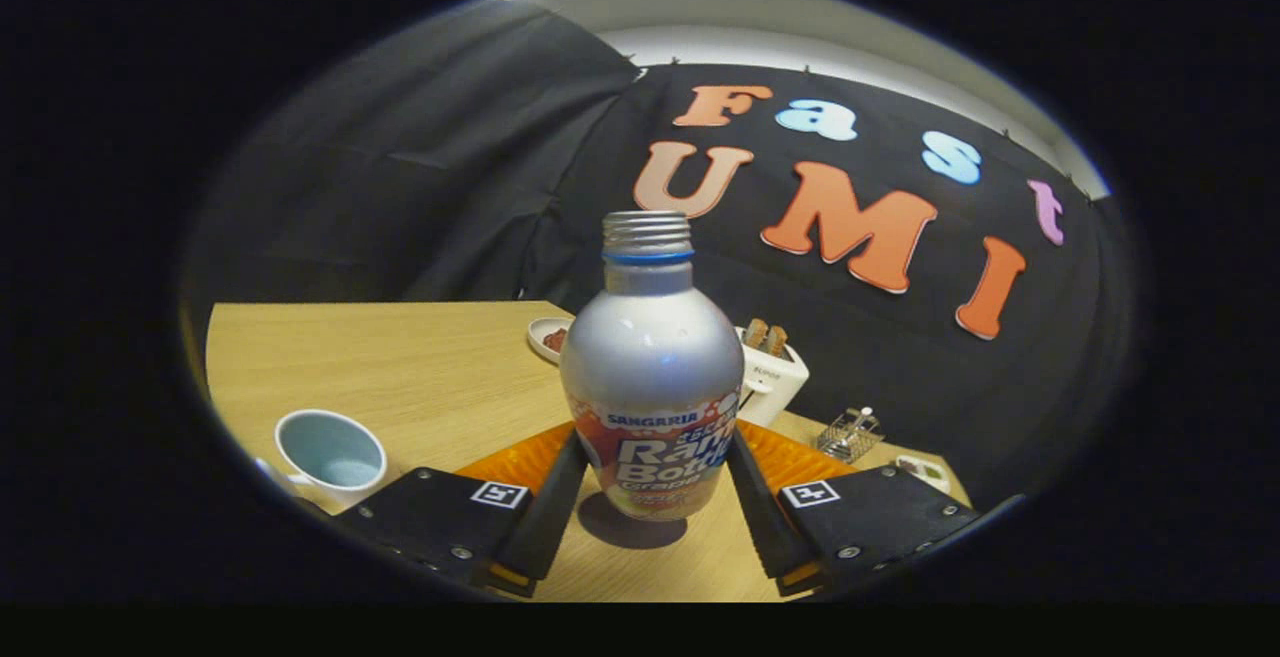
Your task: Take the bottle from table, then pour the juice into the cup, finally place the bottle on the coaster
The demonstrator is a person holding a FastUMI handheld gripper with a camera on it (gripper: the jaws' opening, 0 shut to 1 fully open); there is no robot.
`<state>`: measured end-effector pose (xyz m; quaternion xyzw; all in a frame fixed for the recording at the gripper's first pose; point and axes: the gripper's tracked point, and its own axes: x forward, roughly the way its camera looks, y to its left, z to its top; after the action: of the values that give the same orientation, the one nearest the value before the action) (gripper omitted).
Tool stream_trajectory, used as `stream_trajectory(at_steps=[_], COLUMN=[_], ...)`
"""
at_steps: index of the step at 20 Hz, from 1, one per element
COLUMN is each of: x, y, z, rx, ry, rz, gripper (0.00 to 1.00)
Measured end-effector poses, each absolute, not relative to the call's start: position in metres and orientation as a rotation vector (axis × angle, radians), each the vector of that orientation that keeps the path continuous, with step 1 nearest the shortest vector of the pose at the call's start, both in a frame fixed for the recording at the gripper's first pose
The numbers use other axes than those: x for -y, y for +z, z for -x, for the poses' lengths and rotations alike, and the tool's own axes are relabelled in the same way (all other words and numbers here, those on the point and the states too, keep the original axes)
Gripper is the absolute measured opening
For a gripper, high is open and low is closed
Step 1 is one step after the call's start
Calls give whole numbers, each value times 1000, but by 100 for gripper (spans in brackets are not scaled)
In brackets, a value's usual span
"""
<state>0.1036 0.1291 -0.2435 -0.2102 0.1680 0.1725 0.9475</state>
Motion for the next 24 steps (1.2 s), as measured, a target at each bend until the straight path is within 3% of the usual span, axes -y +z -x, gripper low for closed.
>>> stream_trajectory(at_steps=[13,24], x=[-111,-109], y=[-290,-318], z=[-106,-101], rx=[-524,-546], ry=[287,289], rz=[162,139], gripper=[77,78])
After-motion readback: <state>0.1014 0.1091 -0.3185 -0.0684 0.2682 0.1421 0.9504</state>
